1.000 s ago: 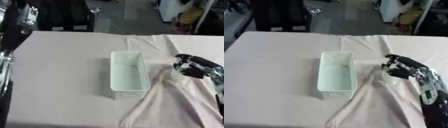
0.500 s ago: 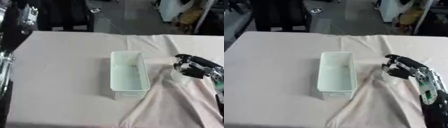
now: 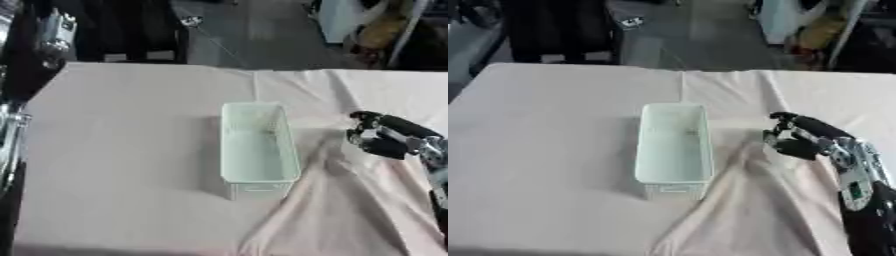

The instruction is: Pick up objects on the table and place them in the box.

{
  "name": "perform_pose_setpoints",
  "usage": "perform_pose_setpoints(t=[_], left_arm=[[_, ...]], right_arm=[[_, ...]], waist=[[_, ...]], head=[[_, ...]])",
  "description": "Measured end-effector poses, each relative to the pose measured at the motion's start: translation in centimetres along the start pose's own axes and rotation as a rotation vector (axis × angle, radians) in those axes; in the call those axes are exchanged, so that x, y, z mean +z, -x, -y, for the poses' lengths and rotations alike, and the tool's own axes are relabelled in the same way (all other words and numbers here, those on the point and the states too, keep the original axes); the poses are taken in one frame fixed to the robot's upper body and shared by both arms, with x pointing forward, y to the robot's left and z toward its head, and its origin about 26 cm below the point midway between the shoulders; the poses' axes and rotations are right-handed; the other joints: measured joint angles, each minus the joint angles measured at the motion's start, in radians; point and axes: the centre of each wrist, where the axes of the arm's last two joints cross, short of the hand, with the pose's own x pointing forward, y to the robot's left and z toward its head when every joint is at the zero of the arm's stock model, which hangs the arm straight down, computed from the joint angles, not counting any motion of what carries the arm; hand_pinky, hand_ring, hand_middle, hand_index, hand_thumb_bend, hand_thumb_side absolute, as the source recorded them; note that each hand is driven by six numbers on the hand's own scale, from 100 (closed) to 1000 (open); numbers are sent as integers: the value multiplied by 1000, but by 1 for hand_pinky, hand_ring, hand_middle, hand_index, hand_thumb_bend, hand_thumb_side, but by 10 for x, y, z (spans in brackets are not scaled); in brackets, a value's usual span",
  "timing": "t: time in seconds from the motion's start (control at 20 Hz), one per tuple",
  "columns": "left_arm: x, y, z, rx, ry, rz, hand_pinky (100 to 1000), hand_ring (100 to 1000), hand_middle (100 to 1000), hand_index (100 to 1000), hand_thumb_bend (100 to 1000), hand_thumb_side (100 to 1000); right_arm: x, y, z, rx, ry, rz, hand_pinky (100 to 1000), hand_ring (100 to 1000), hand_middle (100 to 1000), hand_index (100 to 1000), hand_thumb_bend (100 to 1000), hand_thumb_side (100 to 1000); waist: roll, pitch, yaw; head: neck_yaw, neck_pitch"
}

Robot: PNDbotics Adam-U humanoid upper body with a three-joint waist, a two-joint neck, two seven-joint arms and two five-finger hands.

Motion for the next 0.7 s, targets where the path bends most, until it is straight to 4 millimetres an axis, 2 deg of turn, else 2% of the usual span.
perform_pose_setpoints(t=[0.7], left_arm=[[0, 0, 0, 0, 2, -1, 474, 596, 727, 733, 100, 758]], right_arm=[[5, 11, 2, -22, 21, -71, 1000, 1000, 1000, 655, 100, 1000]], waist=[[0, 0, -2]], head=[[0, -1]])
